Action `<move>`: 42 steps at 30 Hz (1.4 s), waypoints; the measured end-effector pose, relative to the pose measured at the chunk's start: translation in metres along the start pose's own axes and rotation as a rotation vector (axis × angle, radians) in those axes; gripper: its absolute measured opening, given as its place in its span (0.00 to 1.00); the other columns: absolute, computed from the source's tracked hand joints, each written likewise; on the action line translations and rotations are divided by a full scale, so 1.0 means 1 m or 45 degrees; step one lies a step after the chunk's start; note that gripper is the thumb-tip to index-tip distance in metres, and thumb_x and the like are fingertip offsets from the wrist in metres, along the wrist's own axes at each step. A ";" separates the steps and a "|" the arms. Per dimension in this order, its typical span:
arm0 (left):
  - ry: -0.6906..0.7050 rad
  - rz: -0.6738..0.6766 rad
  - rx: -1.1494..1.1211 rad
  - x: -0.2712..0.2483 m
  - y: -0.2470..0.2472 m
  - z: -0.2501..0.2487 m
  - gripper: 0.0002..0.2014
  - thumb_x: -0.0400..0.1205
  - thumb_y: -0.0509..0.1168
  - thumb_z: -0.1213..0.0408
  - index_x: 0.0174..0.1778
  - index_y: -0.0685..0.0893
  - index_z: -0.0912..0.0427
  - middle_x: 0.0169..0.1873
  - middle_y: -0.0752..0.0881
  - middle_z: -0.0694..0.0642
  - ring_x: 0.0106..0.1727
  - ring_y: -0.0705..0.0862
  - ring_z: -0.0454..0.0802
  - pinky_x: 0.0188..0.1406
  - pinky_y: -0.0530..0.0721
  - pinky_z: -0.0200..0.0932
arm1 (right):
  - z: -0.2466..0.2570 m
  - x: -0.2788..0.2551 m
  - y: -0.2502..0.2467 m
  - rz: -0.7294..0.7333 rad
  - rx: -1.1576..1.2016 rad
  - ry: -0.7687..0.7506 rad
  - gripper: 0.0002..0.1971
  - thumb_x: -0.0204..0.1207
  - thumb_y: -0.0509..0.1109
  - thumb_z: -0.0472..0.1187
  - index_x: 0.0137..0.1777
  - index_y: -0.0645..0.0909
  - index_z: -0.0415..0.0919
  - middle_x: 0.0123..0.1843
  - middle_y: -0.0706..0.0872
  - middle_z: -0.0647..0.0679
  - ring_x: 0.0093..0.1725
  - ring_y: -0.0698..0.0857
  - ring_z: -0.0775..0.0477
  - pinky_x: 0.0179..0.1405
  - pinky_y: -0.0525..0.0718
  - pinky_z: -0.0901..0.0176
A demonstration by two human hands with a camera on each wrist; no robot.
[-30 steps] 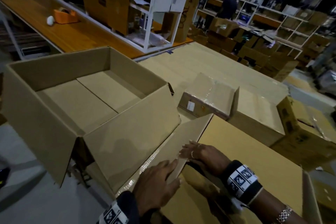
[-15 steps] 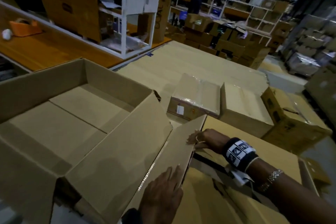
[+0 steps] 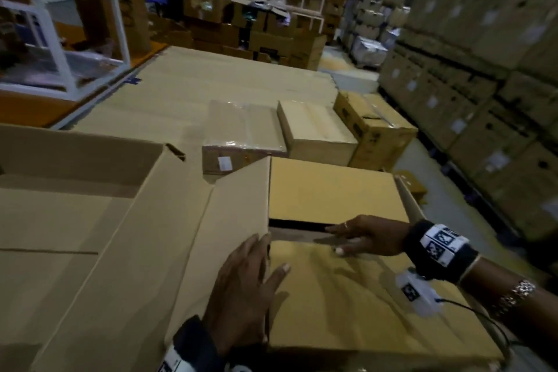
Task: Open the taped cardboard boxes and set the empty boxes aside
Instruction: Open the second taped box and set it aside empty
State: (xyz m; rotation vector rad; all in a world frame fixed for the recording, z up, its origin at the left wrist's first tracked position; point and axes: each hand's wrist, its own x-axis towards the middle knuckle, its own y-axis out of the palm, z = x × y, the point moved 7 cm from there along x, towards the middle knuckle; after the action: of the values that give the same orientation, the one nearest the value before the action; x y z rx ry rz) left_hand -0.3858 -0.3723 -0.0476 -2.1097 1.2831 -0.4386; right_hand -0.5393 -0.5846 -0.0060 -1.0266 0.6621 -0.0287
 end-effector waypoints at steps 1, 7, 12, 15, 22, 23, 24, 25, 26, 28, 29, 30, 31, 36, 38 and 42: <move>0.059 0.012 0.020 0.004 0.001 -0.006 0.39 0.80 0.52 0.26 0.86 0.63 0.39 0.86 0.65 0.43 0.85 0.63 0.44 0.85 0.62 0.47 | -0.010 -0.011 0.004 -0.004 0.004 0.104 0.15 0.75 0.68 0.73 0.49 0.87 0.68 0.62 0.90 0.54 0.63 0.86 0.52 0.63 0.83 0.51; 0.254 0.043 0.146 0.012 -0.003 -0.052 0.40 0.80 0.57 0.29 0.86 0.64 0.43 0.86 0.65 0.49 0.84 0.66 0.50 0.82 0.66 0.51 | 0.001 -0.059 -0.013 -0.348 -0.107 0.215 0.11 0.79 0.74 0.57 0.58 0.85 0.58 0.59 0.86 0.45 0.57 0.84 0.47 0.57 0.84 0.52; 0.409 -0.137 0.112 -0.009 -0.032 -0.114 0.34 0.82 0.68 0.41 0.83 0.68 0.42 0.82 0.69 0.45 0.77 0.72 0.49 0.74 0.77 0.54 | 0.031 -0.139 -0.037 -0.769 -0.038 0.092 0.21 0.77 0.77 0.52 0.68 0.81 0.48 0.57 0.84 0.53 0.54 0.83 0.54 0.55 0.86 0.51; 0.561 -0.332 -0.004 -0.044 -0.048 -0.144 0.26 0.81 0.71 0.45 0.76 0.77 0.42 0.65 0.77 0.37 0.61 0.77 0.38 0.56 0.81 0.40 | 0.060 -0.197 -0.028 -0.998 -0.089 0.017 0.19 0.77 0.77 0.51 0.66 0.81 0.48 0.52 0.83 0.58 0.44 0.79 0.61 0.41 0.78 0.61; 0.915 -0.152 -0.011 -0.172 -0.053 -0.167 0.08 0.77 0.79 0.56 0.51 0.92 0.47 0.46 0.90 0.38 0.49 0.89 0.36 0.46 0.86 0.31 | 0.098 -0.301 0.066 -1.183 -0.182 -0.078 0.09 0.79 0.77 0.47 0.57 0.89 0.53 0.46 0.92 0.59 0.36 0.82 0.67 0.35 0.74 0.75; 0.947 -0.074 0.024 -0.190 -0.046 -0.163 0.07 0.78 0.79 0.56 0.51 0.92 0.47 0.46 0.90 0.38 0.49 0.89 0.36 0.46 0.85 0.31 | 0.098 -0.306 0.087 -1.124 -0.119 -0.104 0.09 0.79 0.77 0.48 0.58 0.89 0.55 0.46 0.92 0.60 0.38 0.85 0.67 0.36 0.78 0.73; 0.969 -0.001 0.059 -0.205 -0.036 -0.156 0.08 0.78 0.78 0.56 0.52 0.92 0.46 0.47 0.90 0.38 0.49 0.89 0.36 0.47 0.85 0.31 | 0.097 -0.310 0.109 -1.094 -0.073 -0.143 0.10 0.79 0.76 0.50 0.59 0.89 0.55 0.48 0.93 0.59 0.42 0.89 0.63 0.39 0.84 0.68; 0.979 0.064 0.089 -0.217 -0.025 -0.146 0.09 0.77 0.77 0.55 0.53 0.92 0.46 0.49 0.90 0.38 0.51 0.89 0.36 0.48 0.86 0.33 | 0.096 -0.312 0.129 -1.071 -0.029 -0.176 0.13 0.78 0.76 0.53 0.60 0.89 0.55 0.52 0.93 0.59 0.46 0.91 0.59 0.42 0.88 0.61; 0.986 0.114 0.112 -0.226 -0.012 -0.135 0.11 0.76 0.77 0.53 0.54 0.91 0.46 0.51 0.90 0.38 0.53 0.88 0.36 0.50 0.86 0.35 | 0.093 -0.310 0.149 -1.040 0.032 -0.201 0.16 0.76 0.77 0.55 0.62 0.88 0.55 0.57 0.92 0.59 0.50 0.91 0.58 0.47 0.90 0.56; 1.020 0.180 0.171 -0.234 0.016 -0.109 0.16 0.74 0.79 0.48 0.57 0.91 0.46 0.56 0.88 0.38 0.57 0.86 0.36 0.52 0.87 0.44 | 0.084 -0.299 0.185 -0.936 0.187 -0.230 0.24 0.73 0.79 0.58 0.69 0.85 0.54 0.71 0.86 0.57 0.65 0.87 0.59 0.61 0.87 0.56; 1.030 0.214 0.221 -0.233 0.031 -0.095 0.18 0.73 0.79 0.48 0.58 0.90 0.45 0.58 0.87 0.38 0.59 0.85 0.37 0.52 0.86 0.48 | 0.079 -0.290 0.201 -0.878 0.246 -0.242 0.28 0.73 0.78 0.59 0.72 0.84 0.53 0.77 0.81 0.56 0.73 0.82 0.59 0.69 0.83 0.56; 1.024 0.252 0.287 -0.232 0.046 -0.083 0.21 0.71 0.80 0.48 0.60 0.89 0.43 0.61 0.84 0.37 0.61 0.84 0.38 0.53 0.85 0.52 | 0.074 -0.281 0.214 -0.838 0.273 -0.248 0.29 0.74 0.77 0.61 0.74 0.82 0.52 0.81 0.77 0.54 0.78 0.77 0.59 0.75 0.78 0.54; 1.011 0.282 0.357 -0.229 0.058 -0.073 0.24 0.70 0.80 0.49 0.63 0.87 0.40 0.64 0.82 0.37 0.64 0.81 0.39 0.56 0.83 0.54 | 0.068 -0.270 0.223 -0.820 0.271 -0.242 0.30 0.75 0.76 0.61 0.75 0.81 0.51 0.83 0.74 0.52 0.81 0.73 0.59 0.78 0.75 0.52; 0.977 0.338 0.460 -0.209 0.087 -0.054 0.29 0.72 0.77 0.41 0.71 0.81 0.35 0.72 0.78 0.37 0.75 0.74 0.41 0.65 0.79 0.55 | 0.039 -0.229 0.220 -0.899 0.347 -0.174 0.31 0.76 0.79 0.51 0.78 0.78 0.52 0.84 0.70 0.54 0.81 0.73 0.51 0.77 0.77 0.48; 0.958 0.196 0.418 -0.190 0.085 -0.061 0.26 0.76 0.73 0.39 0.71 0.80 0.36 0.71 0.79 0.40 0.75 0.76 0.43 0.66 0.80 0.57 | 0.033 -0.211 0.206 -0.897 0.324 -0.102 0.32 0.76 0.79 0.47 0.80 0.75 0.55 0.85 0.69 0.56 0.82 0.71 0.54 0.81 0.73 0.44; 0.777 -0.103 0.279 -0.131 0.078 -0.075 0.20 0.82 0.65 0.44 0.70 0.83 0.42 0.66 0.82 0.44 0.68 0.80 0.44 0.67 0.81 0.55 | 0.032 -0.182 0.171 -0.956 0.319 -0.033 0.27 0.82 0.72 0.45 0.81 0.74 0.54 0.83 0.73 0.55 0.82 0.70 0.53 0.86 0.65 0.44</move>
State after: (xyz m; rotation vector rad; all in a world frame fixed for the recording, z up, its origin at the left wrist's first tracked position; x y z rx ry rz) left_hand -0.5433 -0.3078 -0.0377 -1.9076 1.3878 -1.2716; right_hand -0.7171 -0.4093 -0.0414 -0.9784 0.2105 -0.7336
